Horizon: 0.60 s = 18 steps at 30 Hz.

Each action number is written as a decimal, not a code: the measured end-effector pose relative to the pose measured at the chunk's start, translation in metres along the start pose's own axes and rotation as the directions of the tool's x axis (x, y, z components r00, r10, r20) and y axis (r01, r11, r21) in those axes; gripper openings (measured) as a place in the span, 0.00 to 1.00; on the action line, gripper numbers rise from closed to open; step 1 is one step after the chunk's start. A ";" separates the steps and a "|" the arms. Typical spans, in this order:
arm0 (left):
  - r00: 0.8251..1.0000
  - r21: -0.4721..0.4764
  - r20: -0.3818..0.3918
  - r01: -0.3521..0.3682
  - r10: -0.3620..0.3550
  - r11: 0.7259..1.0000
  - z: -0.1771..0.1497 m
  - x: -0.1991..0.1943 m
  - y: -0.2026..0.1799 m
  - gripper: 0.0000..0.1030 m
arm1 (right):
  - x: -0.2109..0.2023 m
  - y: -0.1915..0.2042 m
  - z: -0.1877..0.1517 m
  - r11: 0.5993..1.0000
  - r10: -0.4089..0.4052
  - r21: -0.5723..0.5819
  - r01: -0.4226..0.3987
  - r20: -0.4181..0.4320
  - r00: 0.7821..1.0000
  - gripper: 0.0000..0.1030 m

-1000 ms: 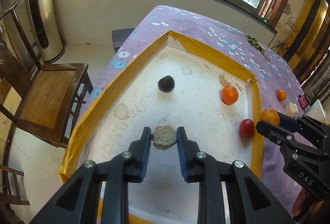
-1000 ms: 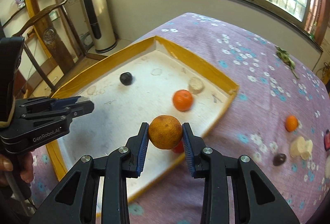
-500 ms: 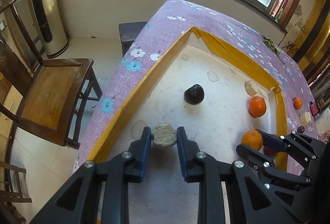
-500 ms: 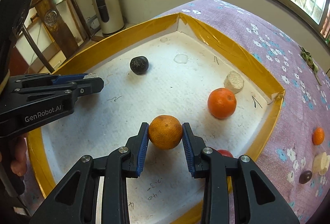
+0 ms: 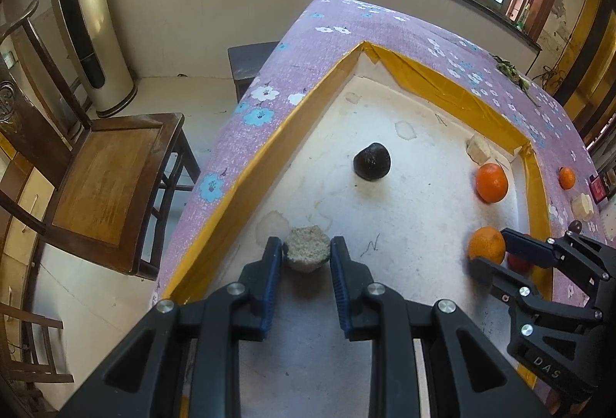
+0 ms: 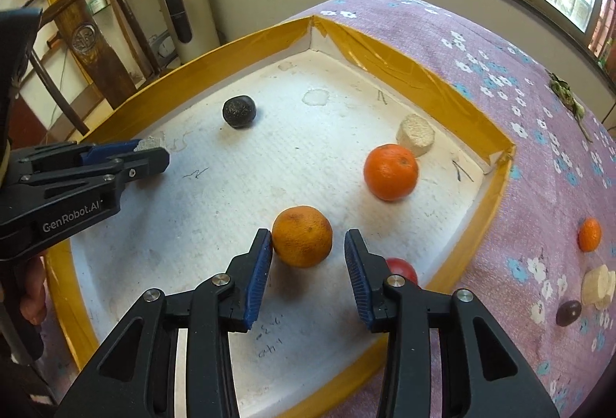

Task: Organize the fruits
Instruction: 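Open both tools to drop the cube and tangerine into the tray, then withdraw both tools from the tray toward the remaining items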

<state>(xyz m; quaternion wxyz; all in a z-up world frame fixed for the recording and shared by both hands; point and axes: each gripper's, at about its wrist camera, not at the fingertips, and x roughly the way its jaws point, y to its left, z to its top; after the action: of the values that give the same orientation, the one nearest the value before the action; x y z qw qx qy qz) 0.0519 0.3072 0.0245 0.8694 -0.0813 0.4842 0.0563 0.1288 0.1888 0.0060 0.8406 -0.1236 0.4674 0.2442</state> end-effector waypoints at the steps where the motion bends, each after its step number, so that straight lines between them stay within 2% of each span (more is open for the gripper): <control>1: 1.000 -0.004 0.000 -0.001 0.001 1.000 -0.002 -0.001 0.000 0.27 | -0.004 -0.001 -0.002 1.000 -0.004 0.005 0.004 0.003 1.000 0.36; 4: 1.000 -0.001 0.005 -0.015 0.015 1.000 -0.008 -0.006 -0.002 0.28 | -0.018 -0.005 -0.008 1.000 0.011 0.028 -0.012 0.021 1.000 0.36; 9: 0.999 0.001 0.028 -0.036 0.036 0.999 -0.019 -0.019 -0.007 0.41 | -0.044 -0.009 -0.022 0.998 0.003 0.060 -0.007 0.056 0.998 0.45; 11: 0.997 0.000 0.047 -0.062 0.061 0.998 -0.023 -0.026 -0.009 0.55 | -0.054 -0.013 -0.032 0.997 -0.004 0.073 -0.001 0.070 0.998 0.52; 12: 0.996 -0.004 0.058 -0.072 0.072 0.997 -0.025 -0.029 -0.010 0.57 | -0.059 -0.015 -0.037 0.997 -0.007 0.079 0.001 0.073 0.997 0.54; 16: 0.995 -0.019 0.079 -0.059 0.061 0.998 -0.031 -0.043 -0.019 0.61 | -0.076 -0.028 -0.057 0.992 -0.029 0.122 0.019 0.086 0.996 0.67; 18: 0.995 -0.020 0.087 -0.048 0.049 0.999 -0.033 -0.050 -0.026 0.62 | -0.086 -0.038 -0.068 0.988 -0.033 0.155 0.019 0.090 0.995 0.67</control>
<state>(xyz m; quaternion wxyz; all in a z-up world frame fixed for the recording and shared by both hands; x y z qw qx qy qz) 0.0029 0.2739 0.0520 0.8874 -0.0747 0.4469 0.0852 0.0614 0.1016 0.0417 0.8715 -0.0528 0.4437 0.2019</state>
